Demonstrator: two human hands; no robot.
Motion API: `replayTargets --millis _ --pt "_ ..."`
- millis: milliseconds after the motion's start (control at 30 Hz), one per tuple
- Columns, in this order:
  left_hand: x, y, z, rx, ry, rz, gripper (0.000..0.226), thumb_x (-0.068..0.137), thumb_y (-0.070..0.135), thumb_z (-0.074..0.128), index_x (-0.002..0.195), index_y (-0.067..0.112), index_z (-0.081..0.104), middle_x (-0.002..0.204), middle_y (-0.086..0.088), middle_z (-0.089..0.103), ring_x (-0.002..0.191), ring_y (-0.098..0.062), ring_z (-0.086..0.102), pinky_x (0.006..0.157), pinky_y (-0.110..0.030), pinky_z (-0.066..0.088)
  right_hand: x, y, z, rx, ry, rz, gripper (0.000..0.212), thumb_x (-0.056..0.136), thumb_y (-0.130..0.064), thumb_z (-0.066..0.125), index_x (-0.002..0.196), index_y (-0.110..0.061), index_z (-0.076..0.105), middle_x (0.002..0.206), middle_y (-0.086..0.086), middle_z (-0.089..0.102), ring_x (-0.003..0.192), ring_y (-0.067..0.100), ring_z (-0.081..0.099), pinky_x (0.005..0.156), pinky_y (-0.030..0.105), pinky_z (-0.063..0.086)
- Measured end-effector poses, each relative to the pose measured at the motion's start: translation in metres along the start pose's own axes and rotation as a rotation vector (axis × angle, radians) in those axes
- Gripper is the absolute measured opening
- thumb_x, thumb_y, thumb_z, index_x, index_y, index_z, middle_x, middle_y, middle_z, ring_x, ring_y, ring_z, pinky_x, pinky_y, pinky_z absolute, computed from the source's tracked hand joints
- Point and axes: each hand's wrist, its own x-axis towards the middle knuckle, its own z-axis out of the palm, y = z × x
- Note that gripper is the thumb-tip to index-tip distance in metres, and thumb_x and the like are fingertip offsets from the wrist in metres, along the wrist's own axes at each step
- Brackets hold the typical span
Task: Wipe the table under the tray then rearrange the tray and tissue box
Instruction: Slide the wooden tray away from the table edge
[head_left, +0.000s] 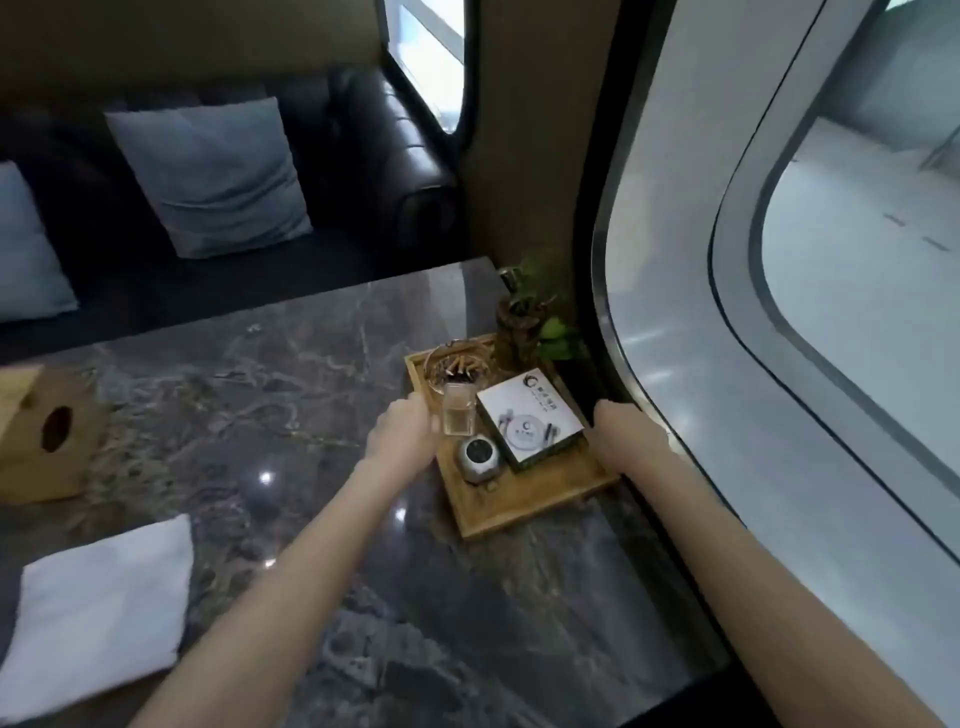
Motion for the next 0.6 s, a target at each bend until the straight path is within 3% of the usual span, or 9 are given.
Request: replayTargets --millis 100,167,300,600 --pt "0.004 -0.005 0.024 -0.021 0.012 -0.139 0.041 0.093 0.029 0.040 0.117 -0.005 0.039 0.119 -0.028 0.053 0.108 -0.044 0.051 0.085 -0.046 0.044 0.004 0.011 0.029 0.068 0.013 0.039 0.021 0.090 -0.006 0.036 0.105 0.003 0.045 0.117 0.023 0.053 0.106 0.038 0.053 0.079 0.040 0.044" --pt "0.005 -0.007 0.041 -0.046 -0.025 -0.200 0.043 0.094 0.031 0.038 0.120 -0.003 0.036 0.122 -0.028 0.052 0.111 -0.045 0.050 0.088 -0.047 0.042 0.006 0.018 0.050 0.073 0.040 0.054 0.026 0.088 -0.001 0.034 0.111 0.003 0.043 0.120 0.024 0.050 0.110 0.038 0.050 0.082 0.041 0.044" --pt "0.007 -0.010 0.064 -0.030 -0.007 -0.228 0.038 0.095 0.037 0.031 0.107 0.004 0.044 0.114 -0.026 0.058 0.103 -0.043 0.055 0.085 -0.047 0.044 0.013 0.032 0.077 -0.033 0.150 0.042 0.036 0.085 0.003 0.037 0.120 0.000 0.043 0.119 0.021 0.053 0.112 0.034 0.048 0.083 0.040 0.046" --pt "0.006 -0.020 0.092 -0.041 0.160 -0.168 0.033 0.095 0.037 0.032 0.093 0.007 0.045 0.092 -0.024 0.065 0.082 -0.043 0.060 0.066 -0.044 0.043 0.024 0.037 0.094 0.066 0.181 0.039 0.026 0.090 0.003 0.035 0.112 0.001 0.048 0.113 0.021 0.052 0.107 0.035 0.047 0.078 0.042 0.042"
